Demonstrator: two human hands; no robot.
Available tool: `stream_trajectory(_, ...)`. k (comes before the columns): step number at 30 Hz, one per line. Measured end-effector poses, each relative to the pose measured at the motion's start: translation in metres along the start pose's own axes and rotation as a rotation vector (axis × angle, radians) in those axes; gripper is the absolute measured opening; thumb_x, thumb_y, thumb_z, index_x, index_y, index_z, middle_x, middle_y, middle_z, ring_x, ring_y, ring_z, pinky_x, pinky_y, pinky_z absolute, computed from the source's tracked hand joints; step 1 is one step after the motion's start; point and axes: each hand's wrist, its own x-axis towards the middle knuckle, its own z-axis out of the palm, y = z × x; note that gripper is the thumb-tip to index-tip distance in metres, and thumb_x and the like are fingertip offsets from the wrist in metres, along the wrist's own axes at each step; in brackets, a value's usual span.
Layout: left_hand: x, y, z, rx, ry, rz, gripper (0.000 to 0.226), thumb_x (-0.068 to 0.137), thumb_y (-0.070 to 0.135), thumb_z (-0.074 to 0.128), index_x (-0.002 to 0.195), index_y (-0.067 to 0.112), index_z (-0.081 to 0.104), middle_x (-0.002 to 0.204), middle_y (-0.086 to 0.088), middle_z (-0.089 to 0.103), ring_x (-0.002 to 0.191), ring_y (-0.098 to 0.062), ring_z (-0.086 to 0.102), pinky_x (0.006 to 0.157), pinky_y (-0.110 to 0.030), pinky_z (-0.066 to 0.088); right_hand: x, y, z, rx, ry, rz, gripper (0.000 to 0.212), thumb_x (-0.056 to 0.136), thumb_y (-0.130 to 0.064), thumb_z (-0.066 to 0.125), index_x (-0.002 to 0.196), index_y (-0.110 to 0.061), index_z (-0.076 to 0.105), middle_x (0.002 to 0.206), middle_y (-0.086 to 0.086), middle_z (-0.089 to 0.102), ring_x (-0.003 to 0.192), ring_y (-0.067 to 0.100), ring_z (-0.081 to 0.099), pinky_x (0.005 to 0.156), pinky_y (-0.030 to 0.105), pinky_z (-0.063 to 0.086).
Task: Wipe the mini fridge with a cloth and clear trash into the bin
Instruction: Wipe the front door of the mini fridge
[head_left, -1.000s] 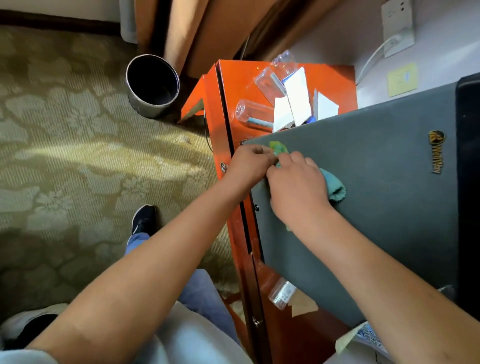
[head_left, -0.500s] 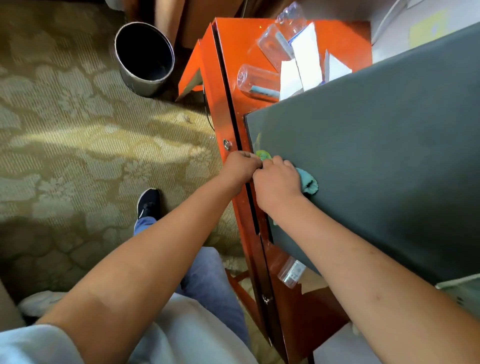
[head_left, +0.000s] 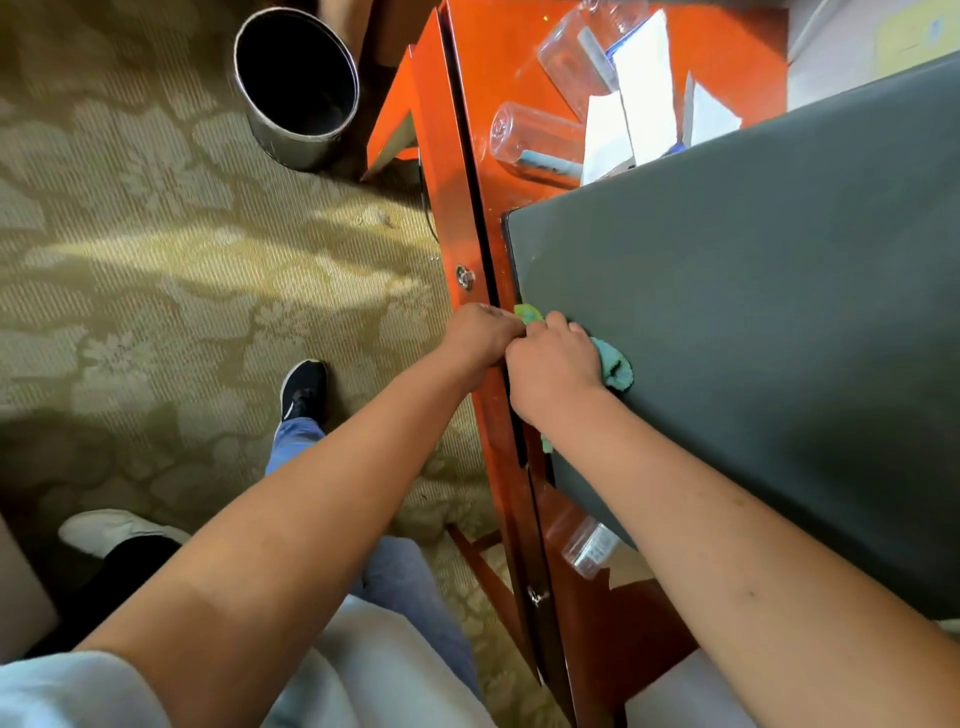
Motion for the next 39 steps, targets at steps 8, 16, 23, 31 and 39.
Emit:
stream_trajectory(8, 0.012, 0.049, -0.02, -0.076, 0.133, 0.16, 0.035, 0.085, -0.004, 0.058, 0.055, 0.014, 0.052, 0.06, 0.0, 0.047, 0.051, -0.008, 0.04, 0.049, -0.02, 0.032, 0.028, 0.0, -0.017, 0.044, 0.268, 0.057, 0.035, 0.097, -0.019, 0.051, 0.129, -0.015, 0.062, 0.136, 0.008, 0.052, 0.127, 0.029, 0.04, 0.107, 0.039, 0.032)
stream_trajectory(16, 0.016, 0.002, -0.004, 0.054, 0.084, 0.01, 0.027, 0.086, 0.0, 0.058, 0.063, 0.012, 0.051, 0.061, 0.0, 0.046, 0.063, -0.016, 0.043, 0.06, -0.031, 0.034, 0.016, -0.008, 0.012, 0.019, 0.021, 0.038, 0.04, 0.097, -0.023, 0.052, 0.136, -0.016, 0.059, 0.141, 0.008, 0.049, 0.131, 0.029, 0.036, 0.109, 0.038, 0.032)
stream_trajectory(23, 0.032, 0.056, -0.025, 0.234, 0.161, 0.145, 0.015, 0.089, 0.006, 0.06, 0.074, 0.007, 0.06, 0.069, -0.004, 0.053, 0.063, -0.018, 0.047, 0.052, -0.025, 0.039, 0.04, -0.009, -0.017, 0.041, 0.199, 0.063, 0.037, 0.1, -0.018, 0.044, 0.134, -0.014, 0.059, 0.141, 0.009, 0.048, 0.132, 0.03, 0.036, 0.11, 0.038, 0.029)
stream_trajectory(31, 0.056, 0.099, -0.054, 0.229, 0.203, 0.157, 0.016, 0.086, 0.007, 0.061, 0.072, 0.012, 0.055, 0.067, -0.004, 0.05, 0.065, -0.022, 0.047, 0.056, -0.032, 0.038, 0.086, -0.011, -0.047, -0.066, 0.276, 0.067, 0.035, 0.1, -0.02, 0.046, 0.132, -0.017, 0.062, 0.14, 0.009, 0.049, 0.131, 0.029, 0.036, 0.106, 0.036, 0.03)
stream_trajectory(39, 0.034, 0.106, -0.046, 0.223, 0.185, 0.227, 0.005, 0.087, 0.011, 0.063, 0.087, 0.009, 0.067, 0.074, -0.007, 0.056, 0.065, -0.018, 0.048, 0.048, -0.022, 0.04, 0.065, -0.006, -0.048, -0.076, 0.359, 0.117, 0.034, 0.1, -0.023, 0.047, 0.13, -0.019, 0.063, 0.139, 0.008, 0.047, 0.13, 0.028, 0.036, 0.106, 0.036, 0.03)
